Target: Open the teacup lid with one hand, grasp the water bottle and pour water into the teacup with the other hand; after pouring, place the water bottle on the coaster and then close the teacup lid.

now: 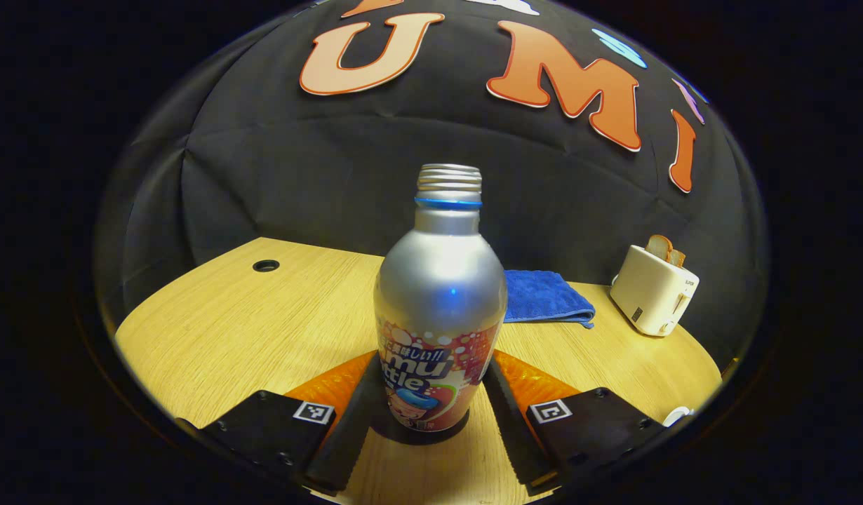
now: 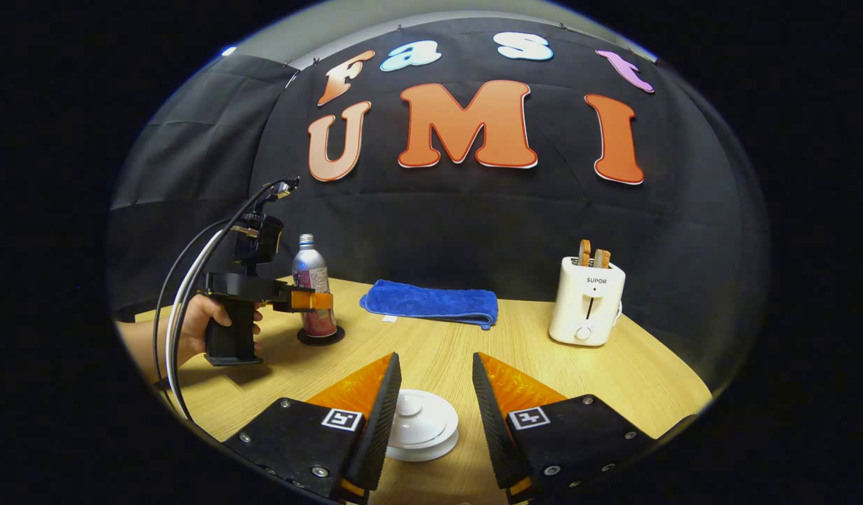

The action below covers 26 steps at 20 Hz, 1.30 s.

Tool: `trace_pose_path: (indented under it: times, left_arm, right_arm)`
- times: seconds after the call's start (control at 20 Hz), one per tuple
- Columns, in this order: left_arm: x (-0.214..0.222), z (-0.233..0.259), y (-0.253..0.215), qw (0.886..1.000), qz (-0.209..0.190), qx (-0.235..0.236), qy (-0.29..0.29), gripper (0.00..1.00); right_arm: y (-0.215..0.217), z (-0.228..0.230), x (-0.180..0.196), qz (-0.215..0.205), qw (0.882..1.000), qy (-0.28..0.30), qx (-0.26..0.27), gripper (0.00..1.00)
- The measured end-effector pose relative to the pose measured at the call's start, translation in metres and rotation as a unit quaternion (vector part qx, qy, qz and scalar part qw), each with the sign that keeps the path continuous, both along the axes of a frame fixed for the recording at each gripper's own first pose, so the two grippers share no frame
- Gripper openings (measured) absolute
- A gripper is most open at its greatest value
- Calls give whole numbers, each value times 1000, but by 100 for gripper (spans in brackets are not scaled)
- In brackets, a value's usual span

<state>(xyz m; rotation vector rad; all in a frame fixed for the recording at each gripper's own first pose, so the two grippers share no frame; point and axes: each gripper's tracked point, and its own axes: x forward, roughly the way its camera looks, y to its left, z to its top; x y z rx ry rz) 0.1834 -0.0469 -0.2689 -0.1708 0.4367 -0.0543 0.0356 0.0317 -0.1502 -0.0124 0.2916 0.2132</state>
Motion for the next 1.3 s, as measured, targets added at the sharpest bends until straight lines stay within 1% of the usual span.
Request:
trace_pose_path:
  times: [0.05, 0.2, 0.3, 0.35, 0.4, 0.45, 0.5, 0.65, 0.85, 0.9, 1.0, 1.1, 1.3]
  left_arm:
    - [-2, -6, 0, 1000, 1, 3, 9, 87]
    - [-1, -3, 2, 1000, 0, 2, 5, 89]
    - [-4, -3, 0, 1000, -4, 0, 4, 89]
    - [-6, -1, -2, 1000, -8, -1, 3, 92]
    - [-8, -1, -2, 1000, -8, 4, 6, 92]
    - [-11, -3, 1, 1000, -6, 12, 10, 94]
    - [-15, -2, -2, 1000, -11, 14, 11, 94]
    - [-27, 9, -7, 999, -21, 32, -5, 94]
    - [-48, 37, -6, 998, -25, 46, -40, 94]
    - [-54, 46, -3, 997, -20, 49, -50, 93]
    - [-67, 61, 5, 996, -8, 58, -65, 94]
    - [-83, 85, 12, 994, 4, 57, -90, 93]
    - [-113, 128, 26, 987, 25, 77, -136, 94]
  right_arm:
    - [-1, -1, 0, -1, 1000, 2, -2, 63]
    - [0, 0, 1, -2, 1000, 3, -3, 67]
    - [0, 2, 2, -4, 1000, -1, -2, 72]
    - [1, 5, 2, -5, 1000, -3, 0, 73]
    - [2, 6, 2, -6, 1000, -4, 1, 74]
    - [2, 7, 2, -6, 1000, -5, 1, 78]
    - [3, 7, 1, -7, 1000, -5, 1, 80]
    - [4, 16, 0, -13, 1000, -13, -1, 87]
    - [8, 34, -2, -19, 999, -34, 4, 89]
    - [9, 40, -2, -22, 999, -42, 6, 89]
    - [10, 52, -2, -28, 998, -57, 12, 89]
    - [10, 61, -2, -35, 997, -69, 17, 89]
    - [10, 79, -3, -48, 995, -88, 26, 88]
